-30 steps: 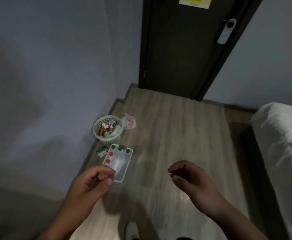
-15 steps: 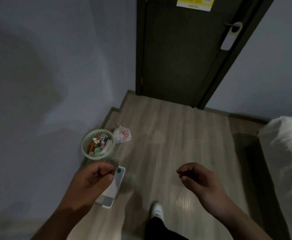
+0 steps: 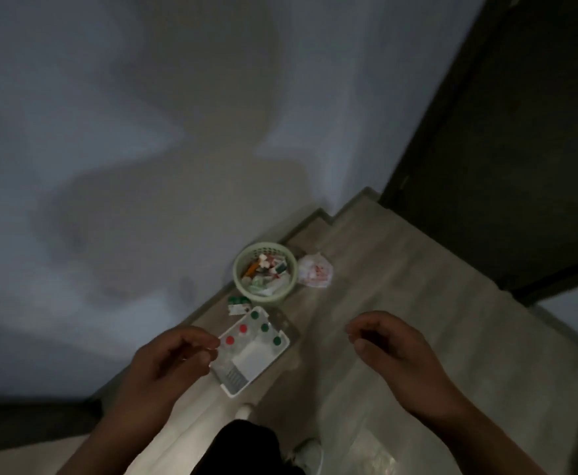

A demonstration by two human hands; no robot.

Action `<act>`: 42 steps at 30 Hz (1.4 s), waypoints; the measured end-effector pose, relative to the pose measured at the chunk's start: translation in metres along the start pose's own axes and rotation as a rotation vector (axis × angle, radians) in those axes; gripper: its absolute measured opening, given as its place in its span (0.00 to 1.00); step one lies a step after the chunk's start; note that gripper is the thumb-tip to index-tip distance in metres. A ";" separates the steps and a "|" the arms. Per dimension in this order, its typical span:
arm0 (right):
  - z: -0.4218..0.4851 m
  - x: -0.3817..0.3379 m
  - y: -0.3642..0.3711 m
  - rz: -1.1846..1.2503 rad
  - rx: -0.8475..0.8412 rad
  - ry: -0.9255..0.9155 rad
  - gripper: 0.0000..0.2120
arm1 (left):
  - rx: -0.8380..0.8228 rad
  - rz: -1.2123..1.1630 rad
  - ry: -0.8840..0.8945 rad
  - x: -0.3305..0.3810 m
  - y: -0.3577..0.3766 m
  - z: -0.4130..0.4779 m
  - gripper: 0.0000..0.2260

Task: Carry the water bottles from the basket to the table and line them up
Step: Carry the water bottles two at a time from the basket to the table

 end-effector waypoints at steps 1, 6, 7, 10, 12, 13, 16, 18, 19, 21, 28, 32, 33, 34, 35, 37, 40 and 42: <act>0.010 -0.005 0.016 0.004 -0.040 -0.005 0.08 | 0.045 -0.018 -0.019 -0.004 -0.013 0.002 0.12; 0.053 -0.025 0.089 -0.017 -0.168 -0.012 0.08 | 0.178 -0.081 -0.105 -0.026 -0.067 0.018 0.10; 0.060 -0.027 0.101 -0.020 -0.186 -0.003 0.08 | 0.204 -0.089 -0.117 -0.030 -0.076 0.023 0.14; 0.075 -0.030 0.134 -0.045 -0.245 0.004 0.09 | 0.276 -0.098 -0.132 -0.038 -0.095 0.035 0.16; 0.084 -0.028 0.151 -0.065 -0.270 0.013 0.10 | 0.317 -0.098 -0.147 -0.045 -0.104 0.038 0.16; 0.088 -0.024 0.158 -0.075 -0.286 0.028 0.11 | 0.329 -0.095 -0.161 -0.050 -0.106 0.038 0.16; 0.098 -0.009 0.179 -0.140 -0.379 0.078 0.11 | 0.379 -0.097 -0.204 -0.068 -0.112 0.032 0.16; 0.107 0.002 0.188 -0.182 -0.444 0.095 0.11 | 0.422 -0.104 -0.229 -0.083 -0.116 0.028 0.16; 0.112 0.009 0.193 -0.208 -0.476 0.100 0.11 | 0.447 -0.102 -0.248 -0.092 -0.118 0.025 0.17; 0.124 0.023 0.200 -0.246 -0.524 0.112 0.09 | 0.485 -0.101 -0.285 -0.109 -0.119 0.021 0.17; 0.172 0.101 0.228 -0.468 -0.724 0.051 0.09 | 0.606 0.005 -0.404 -0.179 -0.098 0.022 0.08; 0.187 0.163 0.257 -0.607 -0.862 -0.064 0.14 | 0.652 0.023 -0.471 -0.234 -0.080 0.032 0.06; 0.189 0.179 0.264 -0.624 -0.875 -0.075 0.14 | 0.655 0.031 -0.486 -0.250 -0.076 0.034 0.07; 0.191 0.195 0.271 -0.644 -0.883 -0.084 0.14 | 0.644 0.060 -0.498 -0.268 -0.072 0.036 0.09; 0.193 0.212 0.279 -0.663 -0.893 -0.092 0.16 | 0.631 0.090 -0.509 -0.284 -0.068 0.040 0.11; 0.196 0.251 0.291 -0.709 -0.903 -0.096 0.22 | 0.596 0.131 -0.538 -0.323 -0.060 0.047 0.12; 0.203 0.310 0.311 -0.736 -0.896 -0.096 0.28 | 0.561 0.183 -0.572 -0.389 -0.050 0.056 0.11; 0.209 0.351 0.327 -0.742 -0.894 -0.069 0.32 | 0.557 0.197 -0.577 -0.432 -0.044 0.065 0.09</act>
Point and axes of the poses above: each hand's wrist, its own z-axis towards the middle knuckle, its own y-axis out of the palm, x = y × z, the point moved 10 cm from there along z, towards the middle knuckle, and after that the axes turned 8 degrees about x, right-handed, at the moved point
